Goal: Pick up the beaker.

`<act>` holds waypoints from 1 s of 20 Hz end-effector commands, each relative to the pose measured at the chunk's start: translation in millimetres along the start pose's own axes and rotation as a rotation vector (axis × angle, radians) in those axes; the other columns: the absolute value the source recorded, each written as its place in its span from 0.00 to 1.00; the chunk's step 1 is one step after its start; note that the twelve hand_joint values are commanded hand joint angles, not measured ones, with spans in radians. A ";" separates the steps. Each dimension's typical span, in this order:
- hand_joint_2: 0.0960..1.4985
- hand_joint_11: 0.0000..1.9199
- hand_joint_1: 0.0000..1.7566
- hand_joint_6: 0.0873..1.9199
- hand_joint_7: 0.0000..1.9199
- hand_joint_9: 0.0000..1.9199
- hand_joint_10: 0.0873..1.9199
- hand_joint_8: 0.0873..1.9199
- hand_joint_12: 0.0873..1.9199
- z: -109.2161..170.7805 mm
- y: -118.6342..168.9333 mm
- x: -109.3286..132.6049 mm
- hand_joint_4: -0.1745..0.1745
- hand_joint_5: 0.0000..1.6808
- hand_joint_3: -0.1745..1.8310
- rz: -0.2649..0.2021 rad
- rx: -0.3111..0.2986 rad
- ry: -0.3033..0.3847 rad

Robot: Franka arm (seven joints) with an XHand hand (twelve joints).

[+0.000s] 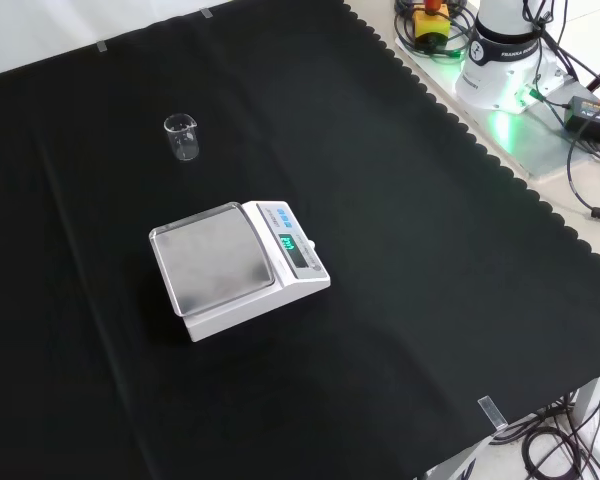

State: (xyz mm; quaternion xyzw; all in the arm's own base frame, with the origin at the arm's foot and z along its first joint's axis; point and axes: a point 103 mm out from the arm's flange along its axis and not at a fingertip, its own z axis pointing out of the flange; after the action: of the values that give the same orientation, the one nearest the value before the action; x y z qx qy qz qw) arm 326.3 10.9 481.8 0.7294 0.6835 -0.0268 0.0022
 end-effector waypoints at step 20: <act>0.76 0.01 0.19 0.00 0.00 0.00 0.31 0.21 0.77 146.8 140.0 -99.2 0.13 0.08 0.05 0.113 0.210 0.099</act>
State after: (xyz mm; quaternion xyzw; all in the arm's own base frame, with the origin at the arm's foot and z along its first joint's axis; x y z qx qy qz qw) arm 420.5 -51.5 371.0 0.7473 0.6534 -0.0813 -0.0890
